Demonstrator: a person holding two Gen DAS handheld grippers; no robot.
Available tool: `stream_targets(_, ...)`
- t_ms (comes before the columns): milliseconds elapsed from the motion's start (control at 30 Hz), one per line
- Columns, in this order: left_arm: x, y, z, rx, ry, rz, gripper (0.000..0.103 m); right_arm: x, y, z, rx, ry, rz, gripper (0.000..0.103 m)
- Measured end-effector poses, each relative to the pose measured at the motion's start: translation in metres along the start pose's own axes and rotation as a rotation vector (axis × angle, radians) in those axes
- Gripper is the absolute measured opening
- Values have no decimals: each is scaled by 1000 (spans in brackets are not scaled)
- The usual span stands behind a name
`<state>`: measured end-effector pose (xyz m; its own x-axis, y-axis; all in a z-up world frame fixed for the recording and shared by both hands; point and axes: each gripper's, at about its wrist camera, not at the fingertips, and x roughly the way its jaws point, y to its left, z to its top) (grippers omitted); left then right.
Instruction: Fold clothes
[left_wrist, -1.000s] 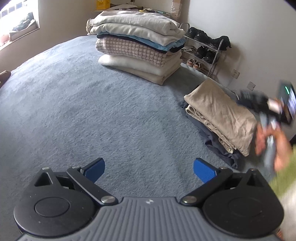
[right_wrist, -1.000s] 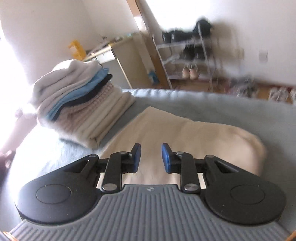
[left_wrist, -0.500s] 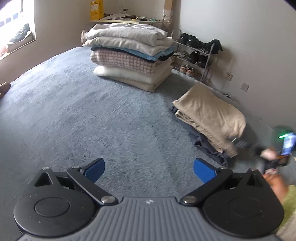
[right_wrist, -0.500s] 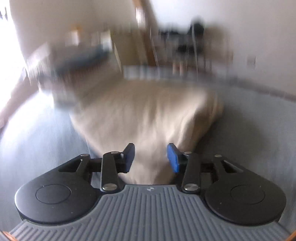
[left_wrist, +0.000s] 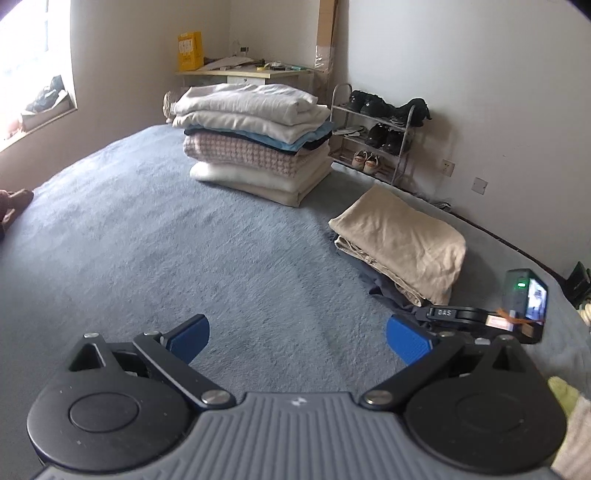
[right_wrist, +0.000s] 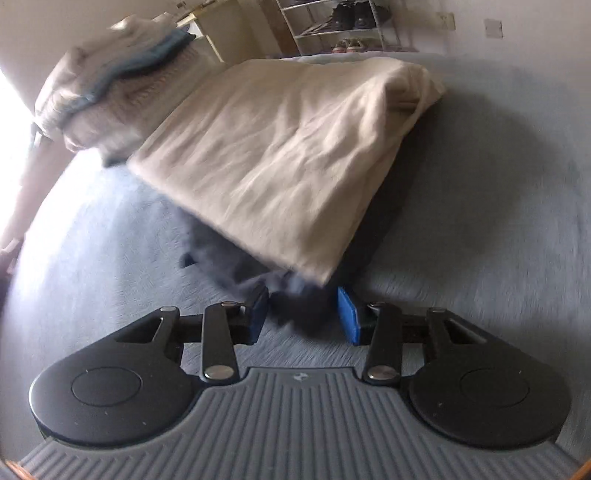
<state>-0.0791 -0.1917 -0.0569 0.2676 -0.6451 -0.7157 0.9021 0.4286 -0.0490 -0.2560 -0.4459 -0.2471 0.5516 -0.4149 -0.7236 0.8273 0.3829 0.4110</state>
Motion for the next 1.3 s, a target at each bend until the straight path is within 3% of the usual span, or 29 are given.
stream_targets(67, -3, -4, -1, 4, 2, -3, 103, -23, 14, -7, -34, 5, 18, 43)
stream_targets(233, -8, -21, -5, 23, 1, -29, 103, -94, 54, -25, -192, -53, 14, 75)
stream_targets(267, -8, -25, -6, 30, 3, -33, 103, -108, 60, -30, -218, -68, 5, 87)
stream_targets(400, -8, -37, -13, 44, 16, -52, 103, -151, 74, -46, -294, -116, -66, 100)
stream_targets(633, -7, -55, -23, 77, 17, -71, 103, -177, 70, -53, -274, -151, -262, 102)
stream_targets(767, -5, -59, -25, 86, 20, -68, 103, -179, 61, -52, -228, -147, -320, 102)
stream_targets(1300, -2, -58, -18, 51, -1, -44, 103, -187, 71, -52, -306, -185, -344, 102)
